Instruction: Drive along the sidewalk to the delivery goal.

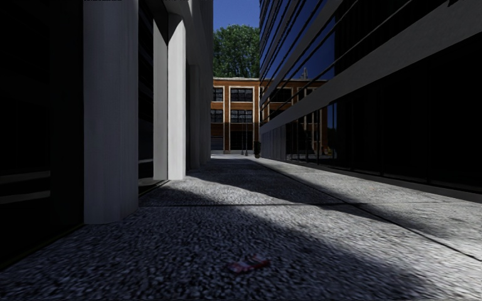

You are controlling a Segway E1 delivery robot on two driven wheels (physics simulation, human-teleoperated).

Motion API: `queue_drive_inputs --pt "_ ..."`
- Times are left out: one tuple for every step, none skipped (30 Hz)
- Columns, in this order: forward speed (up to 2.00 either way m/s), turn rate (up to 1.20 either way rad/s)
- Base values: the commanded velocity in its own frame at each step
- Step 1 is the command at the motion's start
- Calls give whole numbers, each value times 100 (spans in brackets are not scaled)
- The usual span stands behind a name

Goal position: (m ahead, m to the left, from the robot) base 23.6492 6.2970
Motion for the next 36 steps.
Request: queue_drive_inputs --pt "155 0" --pt "155 0" --pt "155 0" --pt "155 0" --pt "155 0" --pt "155 0" --pt "155 0" --pt "155 0" --pt "155 0" --pt "155 0" --pt "155 0" --pt "155 0" --pt "155 0" --pt "155 0" --pt "155 0" --pt "155 0" --pt "155 0" --pt "155 0" --pt "155 0" --pt "155 0" --pt "155 0" --pt "155 0" --pt "155 0" --pt "155 0" --pt "155 0" --pt "155 0" --pt "155 0" --pt "155 0" --pt "155 0" --pt "155 0" --pt "155 0" --pt "155 0" --pt "155 0" --pt "155 0" --pt "155 0" --pt "155 0"
